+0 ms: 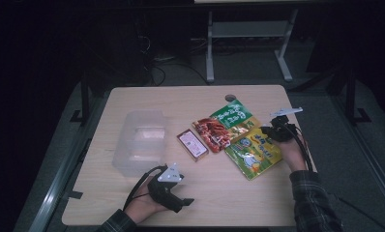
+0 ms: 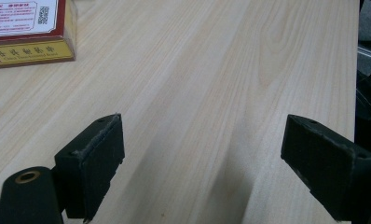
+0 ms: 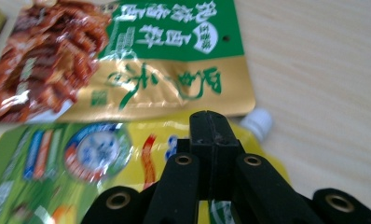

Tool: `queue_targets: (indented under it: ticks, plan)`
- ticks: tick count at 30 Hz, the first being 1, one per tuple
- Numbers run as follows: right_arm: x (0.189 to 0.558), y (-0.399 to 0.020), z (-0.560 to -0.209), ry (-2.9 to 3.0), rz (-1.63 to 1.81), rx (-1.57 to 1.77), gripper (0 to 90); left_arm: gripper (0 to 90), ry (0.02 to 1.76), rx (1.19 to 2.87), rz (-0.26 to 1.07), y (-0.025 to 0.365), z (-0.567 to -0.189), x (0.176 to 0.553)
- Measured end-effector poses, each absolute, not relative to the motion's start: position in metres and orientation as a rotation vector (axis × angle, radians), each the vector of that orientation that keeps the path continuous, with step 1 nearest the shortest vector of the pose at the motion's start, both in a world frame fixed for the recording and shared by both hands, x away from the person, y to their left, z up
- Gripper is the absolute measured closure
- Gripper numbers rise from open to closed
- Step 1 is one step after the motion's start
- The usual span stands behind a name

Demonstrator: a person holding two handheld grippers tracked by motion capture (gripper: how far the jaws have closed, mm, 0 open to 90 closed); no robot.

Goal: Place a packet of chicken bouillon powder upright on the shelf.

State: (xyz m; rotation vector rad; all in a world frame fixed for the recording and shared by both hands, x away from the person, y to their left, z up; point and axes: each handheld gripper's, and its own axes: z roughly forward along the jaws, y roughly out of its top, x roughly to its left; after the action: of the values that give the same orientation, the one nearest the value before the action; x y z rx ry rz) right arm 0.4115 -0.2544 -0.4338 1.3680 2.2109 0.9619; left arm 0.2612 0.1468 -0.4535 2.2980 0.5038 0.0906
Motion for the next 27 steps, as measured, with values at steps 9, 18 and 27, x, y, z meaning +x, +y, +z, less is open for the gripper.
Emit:
queue_targets:
  ticks: [9,18,27]
  plan:
    - [0.440,-0.248,-0.455,2.171,0.949,1.407,89.7,12.4,0.514,2.292,0.088,0.147,-0.453,0.261]
    - [0.448,-0.250,-0.467,2.145,0.924,1.409,89.7,12.5,0.511,2.299,0.088,0.146,-0.453,0.262]
    - [0.444,-0.246,-0.468,2.227,0.949,1.359,89.7,12.5,0.503,2.302,0.091,0.146,-0.453,0.262]
